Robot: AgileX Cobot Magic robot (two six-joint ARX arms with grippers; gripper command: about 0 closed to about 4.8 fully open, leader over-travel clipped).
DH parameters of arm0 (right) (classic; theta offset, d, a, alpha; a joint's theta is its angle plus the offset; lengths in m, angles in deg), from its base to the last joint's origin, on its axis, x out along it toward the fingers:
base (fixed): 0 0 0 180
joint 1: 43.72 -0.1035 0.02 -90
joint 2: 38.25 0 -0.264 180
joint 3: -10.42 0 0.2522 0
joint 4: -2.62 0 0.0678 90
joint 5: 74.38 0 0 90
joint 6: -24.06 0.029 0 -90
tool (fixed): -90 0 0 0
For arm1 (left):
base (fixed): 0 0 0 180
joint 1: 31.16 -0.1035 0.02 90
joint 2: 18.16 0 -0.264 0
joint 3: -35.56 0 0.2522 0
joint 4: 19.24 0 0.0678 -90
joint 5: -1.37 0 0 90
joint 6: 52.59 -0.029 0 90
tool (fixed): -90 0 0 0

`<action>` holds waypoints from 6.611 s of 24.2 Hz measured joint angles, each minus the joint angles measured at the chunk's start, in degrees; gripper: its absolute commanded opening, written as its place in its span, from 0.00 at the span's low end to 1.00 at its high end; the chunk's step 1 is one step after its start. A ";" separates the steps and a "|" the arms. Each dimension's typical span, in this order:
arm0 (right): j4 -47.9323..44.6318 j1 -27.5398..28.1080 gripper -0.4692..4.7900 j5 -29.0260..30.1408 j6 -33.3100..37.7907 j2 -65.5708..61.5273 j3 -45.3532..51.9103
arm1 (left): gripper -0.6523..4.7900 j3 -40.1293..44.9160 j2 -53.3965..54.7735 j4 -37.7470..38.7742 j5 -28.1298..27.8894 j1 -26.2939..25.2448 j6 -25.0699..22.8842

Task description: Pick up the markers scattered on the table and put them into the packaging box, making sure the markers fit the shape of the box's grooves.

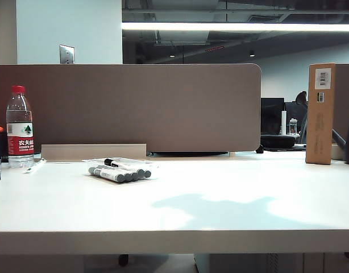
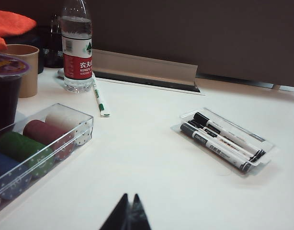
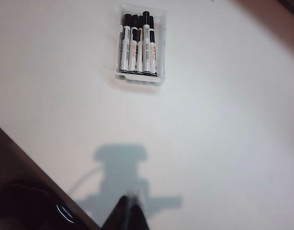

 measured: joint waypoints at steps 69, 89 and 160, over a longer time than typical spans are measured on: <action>0.00 0.00 0.08 0.00 0.00 0.00 0.00 | 0.12 0.00 0.00 -4.94 -0.15 0.00 -8.35; -8.83 0.11 0.08 -27.76 0.07 0.61 0.00 | 0.12 0.00 0.00 -4.90 -0.15 0.00 -8.35; -77.37 52.89 0.08 21.94 1.73 89.46 113.11 | 0.12 0.00 0.00 -4.72 -0.15 -0.02 -8.35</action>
